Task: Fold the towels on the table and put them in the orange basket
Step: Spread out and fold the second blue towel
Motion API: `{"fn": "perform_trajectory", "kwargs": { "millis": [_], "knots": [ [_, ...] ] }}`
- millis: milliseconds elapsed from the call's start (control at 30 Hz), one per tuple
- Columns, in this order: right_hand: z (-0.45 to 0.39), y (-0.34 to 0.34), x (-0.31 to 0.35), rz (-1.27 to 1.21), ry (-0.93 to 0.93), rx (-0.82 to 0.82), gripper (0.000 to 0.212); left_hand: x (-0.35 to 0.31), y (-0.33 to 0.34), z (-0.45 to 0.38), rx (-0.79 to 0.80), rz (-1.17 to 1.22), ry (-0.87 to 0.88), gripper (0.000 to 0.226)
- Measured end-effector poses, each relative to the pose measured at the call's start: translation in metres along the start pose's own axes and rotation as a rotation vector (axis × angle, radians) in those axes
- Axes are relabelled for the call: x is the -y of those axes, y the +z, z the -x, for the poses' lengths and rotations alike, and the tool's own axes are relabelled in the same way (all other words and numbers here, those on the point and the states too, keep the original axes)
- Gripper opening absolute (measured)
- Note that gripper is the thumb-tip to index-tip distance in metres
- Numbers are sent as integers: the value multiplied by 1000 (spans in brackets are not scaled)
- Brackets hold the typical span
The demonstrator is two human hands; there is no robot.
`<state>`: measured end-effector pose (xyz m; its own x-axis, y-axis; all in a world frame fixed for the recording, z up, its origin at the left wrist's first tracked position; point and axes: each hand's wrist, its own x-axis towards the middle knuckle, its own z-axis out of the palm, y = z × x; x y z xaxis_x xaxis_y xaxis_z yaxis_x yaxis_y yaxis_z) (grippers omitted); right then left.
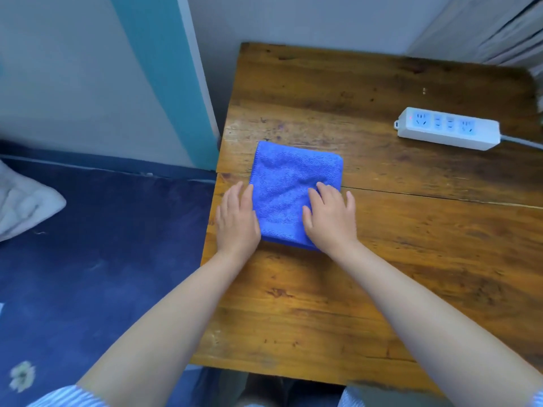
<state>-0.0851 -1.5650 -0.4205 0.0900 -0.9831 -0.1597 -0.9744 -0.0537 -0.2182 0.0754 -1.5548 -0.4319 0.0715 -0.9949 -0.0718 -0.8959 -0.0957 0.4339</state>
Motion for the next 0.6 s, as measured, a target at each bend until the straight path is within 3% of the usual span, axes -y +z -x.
{"fn": "perform_trajectory", "kwargs": {
  "millis": [67, 100, 200, 400, 600],
  "knots": [
    [-21, -8, -2, -25, -26, -122, 42, -5, 4, -3, -1, -64, 195, 45],
    [-33, -10, -4, 7, -59, -103, 44, -7, 5, -5, 72, -112, 233, 47],
    [-63, 2, -14, 138, -153, 75, 54, 1, 22, -7, 289, -201, 184, 58],
    [-71, 21, -32, 28, -157, 70, 55, 9, 29, -8, 323, -192, 168, 62],
    [-64, 0, -30, -84, -220, 159, 50, 6, 23, -9, 384, -184, 140, 62]
  ]
}}
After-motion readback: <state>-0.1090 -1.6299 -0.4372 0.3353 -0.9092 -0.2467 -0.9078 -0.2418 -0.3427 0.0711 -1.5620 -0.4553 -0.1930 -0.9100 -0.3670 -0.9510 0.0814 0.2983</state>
